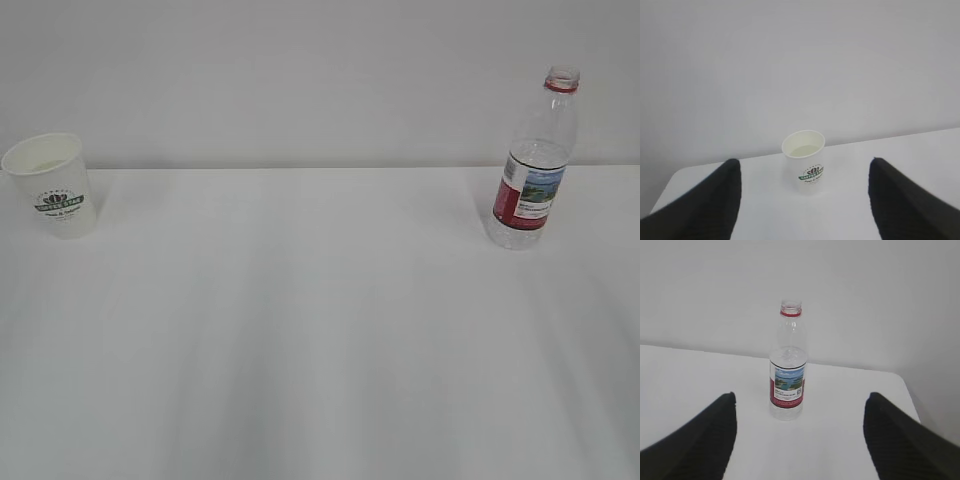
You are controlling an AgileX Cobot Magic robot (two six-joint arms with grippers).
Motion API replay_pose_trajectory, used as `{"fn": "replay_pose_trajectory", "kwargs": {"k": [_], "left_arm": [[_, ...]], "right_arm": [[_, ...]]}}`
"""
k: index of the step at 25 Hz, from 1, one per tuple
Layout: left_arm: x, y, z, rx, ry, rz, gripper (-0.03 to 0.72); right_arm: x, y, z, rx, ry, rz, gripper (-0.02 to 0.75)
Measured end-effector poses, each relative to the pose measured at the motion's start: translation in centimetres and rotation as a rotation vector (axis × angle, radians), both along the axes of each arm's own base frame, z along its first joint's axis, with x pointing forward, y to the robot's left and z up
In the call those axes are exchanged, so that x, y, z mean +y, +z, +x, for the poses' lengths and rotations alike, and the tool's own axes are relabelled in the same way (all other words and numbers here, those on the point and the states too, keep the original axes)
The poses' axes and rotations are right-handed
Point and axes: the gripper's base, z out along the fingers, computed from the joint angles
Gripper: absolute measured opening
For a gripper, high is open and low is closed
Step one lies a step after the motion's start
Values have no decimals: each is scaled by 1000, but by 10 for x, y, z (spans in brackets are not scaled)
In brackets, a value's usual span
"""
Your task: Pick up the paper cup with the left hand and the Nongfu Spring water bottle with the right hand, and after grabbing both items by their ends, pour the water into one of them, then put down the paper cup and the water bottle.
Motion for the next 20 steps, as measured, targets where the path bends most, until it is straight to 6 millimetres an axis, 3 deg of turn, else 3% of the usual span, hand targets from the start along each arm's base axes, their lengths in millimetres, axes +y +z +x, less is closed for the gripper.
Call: {"fn": "replay_pose_trajectory", "kwargs": {"k": [8,12,20], "left_arm": [[-1,-8,-1,94,3,-63,577],[0,-15,-5,199,13,-85,575],[2,25,-31,200,28,-100,538]], "right_arm": [[-3,17,-20,37,-21,-20,591],[-5,15,-34,63,-31,-20,590],[-3,13,-52,77,-20,52,590]]}}
